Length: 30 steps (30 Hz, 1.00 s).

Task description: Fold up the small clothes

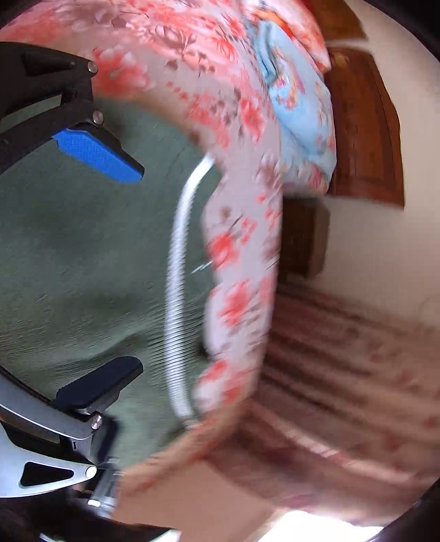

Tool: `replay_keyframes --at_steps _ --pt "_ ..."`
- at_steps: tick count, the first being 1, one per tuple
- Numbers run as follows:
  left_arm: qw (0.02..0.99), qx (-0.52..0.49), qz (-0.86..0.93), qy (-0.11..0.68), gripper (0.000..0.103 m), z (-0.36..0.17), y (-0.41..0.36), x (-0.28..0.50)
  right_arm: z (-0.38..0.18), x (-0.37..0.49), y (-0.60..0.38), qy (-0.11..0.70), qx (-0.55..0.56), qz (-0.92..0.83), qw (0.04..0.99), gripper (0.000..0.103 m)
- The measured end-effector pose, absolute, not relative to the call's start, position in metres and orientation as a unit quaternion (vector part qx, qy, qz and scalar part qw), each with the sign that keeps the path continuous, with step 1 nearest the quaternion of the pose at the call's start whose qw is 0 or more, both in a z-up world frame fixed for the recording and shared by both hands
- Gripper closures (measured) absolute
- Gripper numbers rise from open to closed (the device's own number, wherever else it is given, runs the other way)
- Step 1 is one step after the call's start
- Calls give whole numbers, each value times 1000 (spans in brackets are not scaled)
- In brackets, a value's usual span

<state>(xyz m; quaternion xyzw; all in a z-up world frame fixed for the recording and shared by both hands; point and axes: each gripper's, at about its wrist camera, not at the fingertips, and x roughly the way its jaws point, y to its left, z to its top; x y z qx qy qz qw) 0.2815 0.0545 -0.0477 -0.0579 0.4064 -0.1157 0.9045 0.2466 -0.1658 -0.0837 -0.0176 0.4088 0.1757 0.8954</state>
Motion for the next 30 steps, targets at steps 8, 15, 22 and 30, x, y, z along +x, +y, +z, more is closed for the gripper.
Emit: replay_keyframes --at_steps 8,15,22,30 --pt "903 -31 -99 417 0 -75 70 248 -88 226 -211 408 -20 159 899 76" --pt "911 12 -77 404 0 -78 76 211 -93 197 -250 395 -6 127 910 76" --pt "908 -3 -64 413 0 -71 78 208 -83 187 -247 378 -14 98 920 76" --pt "907 9 -57 418 0 -77 74 206 -95 178 -246 382 -25 114 917 76"
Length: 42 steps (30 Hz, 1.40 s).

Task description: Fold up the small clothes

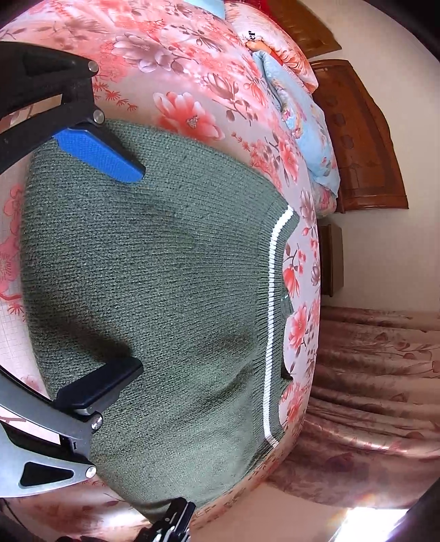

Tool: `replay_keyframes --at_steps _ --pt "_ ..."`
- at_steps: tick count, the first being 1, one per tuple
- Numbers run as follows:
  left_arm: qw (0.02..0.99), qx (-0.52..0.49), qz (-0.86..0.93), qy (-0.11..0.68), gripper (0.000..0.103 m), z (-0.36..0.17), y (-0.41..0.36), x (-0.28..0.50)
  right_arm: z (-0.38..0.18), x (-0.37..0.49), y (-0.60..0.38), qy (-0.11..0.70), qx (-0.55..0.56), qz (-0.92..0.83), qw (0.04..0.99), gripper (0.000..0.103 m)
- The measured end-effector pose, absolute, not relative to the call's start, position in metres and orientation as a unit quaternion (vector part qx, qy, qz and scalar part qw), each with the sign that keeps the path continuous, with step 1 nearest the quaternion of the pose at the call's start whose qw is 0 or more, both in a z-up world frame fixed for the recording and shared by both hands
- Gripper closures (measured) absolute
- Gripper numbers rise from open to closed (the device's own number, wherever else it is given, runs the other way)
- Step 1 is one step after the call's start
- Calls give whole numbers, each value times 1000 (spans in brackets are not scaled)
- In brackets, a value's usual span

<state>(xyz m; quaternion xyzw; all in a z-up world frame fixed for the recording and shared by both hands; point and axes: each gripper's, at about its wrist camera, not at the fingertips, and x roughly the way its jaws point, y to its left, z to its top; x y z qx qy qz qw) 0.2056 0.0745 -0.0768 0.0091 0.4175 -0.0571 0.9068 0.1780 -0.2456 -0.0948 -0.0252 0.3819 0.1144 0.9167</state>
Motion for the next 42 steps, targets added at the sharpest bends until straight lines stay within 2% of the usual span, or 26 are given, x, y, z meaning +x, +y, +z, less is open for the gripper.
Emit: replay_keyframes --at_steps 18,24,26,29,31,33,39,42 --pt "903 1 -45 428 0 -75 72 199 -98 215 -259 392 -6 154 907 76" --pt "913 -36 -81 398 0 -47 60 187 -78 191 -231 371 1 150 917 76" --pt "913 -14 -107 393 0 -46 38 186 -75 183 -207 361 -18 170 917 76" --pt "896 27 -115 429 0 -68 13 194 -83 183 -174 375 -56 212 901 76" --pt "903 52 -109 413 0 -72 9 187 -93 181 -162 379 -102 212 895 76" --pt "905 62 -115 405 0 -73 11 181 -96 176 -170 362 -117 222 898 76" --pt "900 84 -120 411 0 -78 29 160 -100 167 -222 379 -90 212 896 76" --pt "893 54 -136 425 0 -71 44 162 -96 162 -241 394 -72 204 893 76"
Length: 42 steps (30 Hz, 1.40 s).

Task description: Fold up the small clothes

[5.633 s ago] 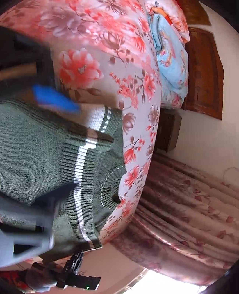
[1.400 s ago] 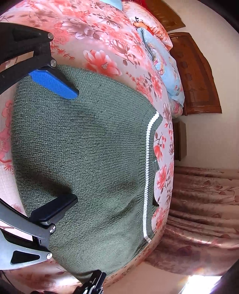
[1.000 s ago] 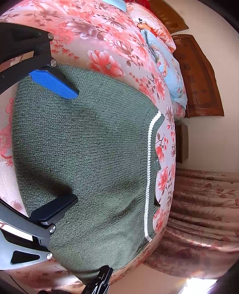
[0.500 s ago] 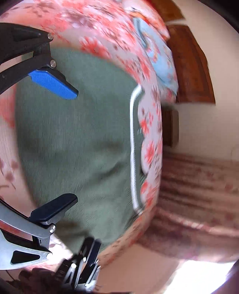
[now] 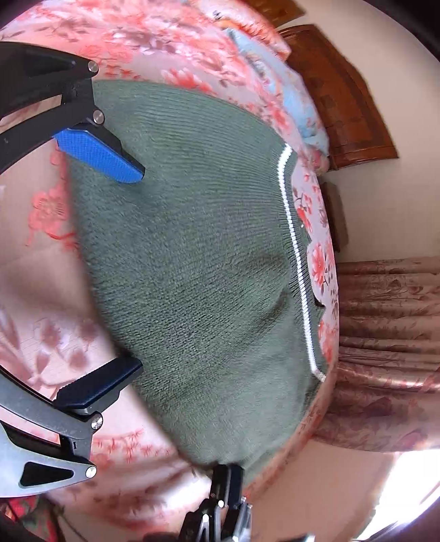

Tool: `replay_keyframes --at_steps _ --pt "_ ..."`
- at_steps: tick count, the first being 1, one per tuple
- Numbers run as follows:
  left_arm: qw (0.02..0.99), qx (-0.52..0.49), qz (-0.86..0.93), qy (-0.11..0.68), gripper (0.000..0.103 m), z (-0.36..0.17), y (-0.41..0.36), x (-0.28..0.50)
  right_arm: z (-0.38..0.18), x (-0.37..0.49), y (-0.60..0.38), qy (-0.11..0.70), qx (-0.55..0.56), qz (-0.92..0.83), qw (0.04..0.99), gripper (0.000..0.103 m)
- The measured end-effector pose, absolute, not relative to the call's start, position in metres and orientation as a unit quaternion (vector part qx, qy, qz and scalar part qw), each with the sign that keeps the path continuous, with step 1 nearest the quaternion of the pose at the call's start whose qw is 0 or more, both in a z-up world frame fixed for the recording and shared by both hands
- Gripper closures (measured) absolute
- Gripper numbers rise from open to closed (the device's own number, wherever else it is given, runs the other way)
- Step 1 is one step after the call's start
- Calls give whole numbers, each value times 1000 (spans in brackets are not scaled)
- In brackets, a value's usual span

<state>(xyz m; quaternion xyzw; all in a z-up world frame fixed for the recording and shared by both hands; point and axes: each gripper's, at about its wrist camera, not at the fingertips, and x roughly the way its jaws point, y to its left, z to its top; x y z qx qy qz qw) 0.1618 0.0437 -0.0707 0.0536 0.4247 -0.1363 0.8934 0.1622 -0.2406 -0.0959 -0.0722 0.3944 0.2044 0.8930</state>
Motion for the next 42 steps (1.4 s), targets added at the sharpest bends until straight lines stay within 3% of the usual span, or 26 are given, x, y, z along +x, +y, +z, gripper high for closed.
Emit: replay_keyframes --at_steps 7,14,19,30,35,42 --pt "921 -26 -136 364 0 -15 66 239 -53 215 -218 364 -69 224 902 76" --pt "911 -3 -49 410 0 -39 59 337 -67 315 -135 424 -86 251 866 76" --pt "893 -35 -48 446 0 -67 77 347 -94 339 -123 441 -124 245 855 76" --pt "886 2 -44 462 0 -74 64 351 -96 361 -242 437 67 157 883 83" --pt "886 6 -42 463 0 -75 64 353 -80 351 -212 424 20 111 899 78" --pt "885 11 -40 463 0 -76 63 353 -88 344 -114 427 -91 222 872 78"
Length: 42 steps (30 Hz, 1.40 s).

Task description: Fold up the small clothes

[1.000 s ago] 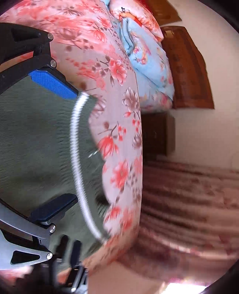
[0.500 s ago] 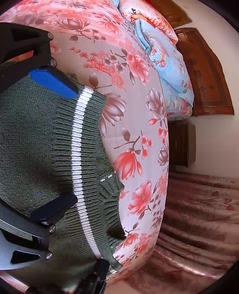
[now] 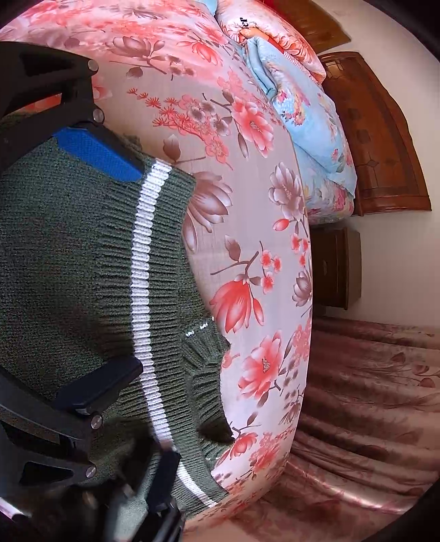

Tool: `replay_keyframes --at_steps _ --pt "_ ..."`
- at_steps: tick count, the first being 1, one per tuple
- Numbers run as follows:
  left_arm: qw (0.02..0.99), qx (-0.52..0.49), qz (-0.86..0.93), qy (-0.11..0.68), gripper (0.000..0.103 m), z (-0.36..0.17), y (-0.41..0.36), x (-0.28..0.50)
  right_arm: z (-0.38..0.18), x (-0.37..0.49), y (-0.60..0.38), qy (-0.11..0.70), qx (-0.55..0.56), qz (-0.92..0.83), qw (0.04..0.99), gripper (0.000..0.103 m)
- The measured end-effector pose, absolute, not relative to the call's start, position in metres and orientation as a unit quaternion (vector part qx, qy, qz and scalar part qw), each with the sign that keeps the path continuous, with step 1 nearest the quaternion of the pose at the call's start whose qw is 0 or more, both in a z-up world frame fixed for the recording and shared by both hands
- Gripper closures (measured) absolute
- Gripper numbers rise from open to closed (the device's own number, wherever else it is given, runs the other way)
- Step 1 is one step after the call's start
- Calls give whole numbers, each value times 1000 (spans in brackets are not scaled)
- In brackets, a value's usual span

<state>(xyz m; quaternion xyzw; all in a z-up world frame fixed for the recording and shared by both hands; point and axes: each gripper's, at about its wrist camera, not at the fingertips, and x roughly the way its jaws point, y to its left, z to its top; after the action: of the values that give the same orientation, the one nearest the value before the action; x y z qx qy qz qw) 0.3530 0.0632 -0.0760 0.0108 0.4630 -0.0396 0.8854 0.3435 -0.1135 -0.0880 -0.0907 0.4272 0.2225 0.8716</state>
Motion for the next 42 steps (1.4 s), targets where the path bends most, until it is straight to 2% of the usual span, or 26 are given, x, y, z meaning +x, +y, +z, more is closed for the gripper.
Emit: replay_keyframes --at_steps 3,6,11,15,19,20,22,23,24,29,35,38,40,42 --pt "886 11 -39 463 0 -76 63 353 -91 345 -119 420 -94 221 875 78" --pt "886 10 -40 462 0 -76 63 353 -90 352 -154 423 -92 143 890 78" --pt "887 9 -40 461 0 -75 63 353 -91 346 -241 441 -1 81 894 80" --pt "887 10 -39 461 0 -75 63 352 -74 299 -265 414 31 84 906 78" --pt "886 11 -38 461 0 -76 63 352 -77 228 -293 411 160 156 884 74" --pt "887 11 -38 461 0 -76 63 352 -80 205 -303 407 202 173 874 69" --pt "887 11 -39 461 0 -76 63 352 -86 164 -317 391 247 176 869 43" --pt "887 10 -39 460 0 -76 63 352 -89 150 -322 389 259 171 868 26" --pt "887 10 -39 460 0 -76 63 352 -93 133 -328 388 277 165 864 23" --pt "887 17 -34 461 0 -76 62 352 -116 109 -334 418 309 134 844 23" --pt "888 12 -37 459 0 -75 64 351 -122 148 -323 406 305 143 849 25" --pt "888 11 -35 458 0 -75 64 351 -126 172 -316 392 355 148 835 25" --pt "888 14 -35 458 0 -75 63 351 -129 186 -305 396 370 174 822 28" --pt "888 15 -36 459 0 -75 63 351 -128 202 -289 402 364 181 820 37"
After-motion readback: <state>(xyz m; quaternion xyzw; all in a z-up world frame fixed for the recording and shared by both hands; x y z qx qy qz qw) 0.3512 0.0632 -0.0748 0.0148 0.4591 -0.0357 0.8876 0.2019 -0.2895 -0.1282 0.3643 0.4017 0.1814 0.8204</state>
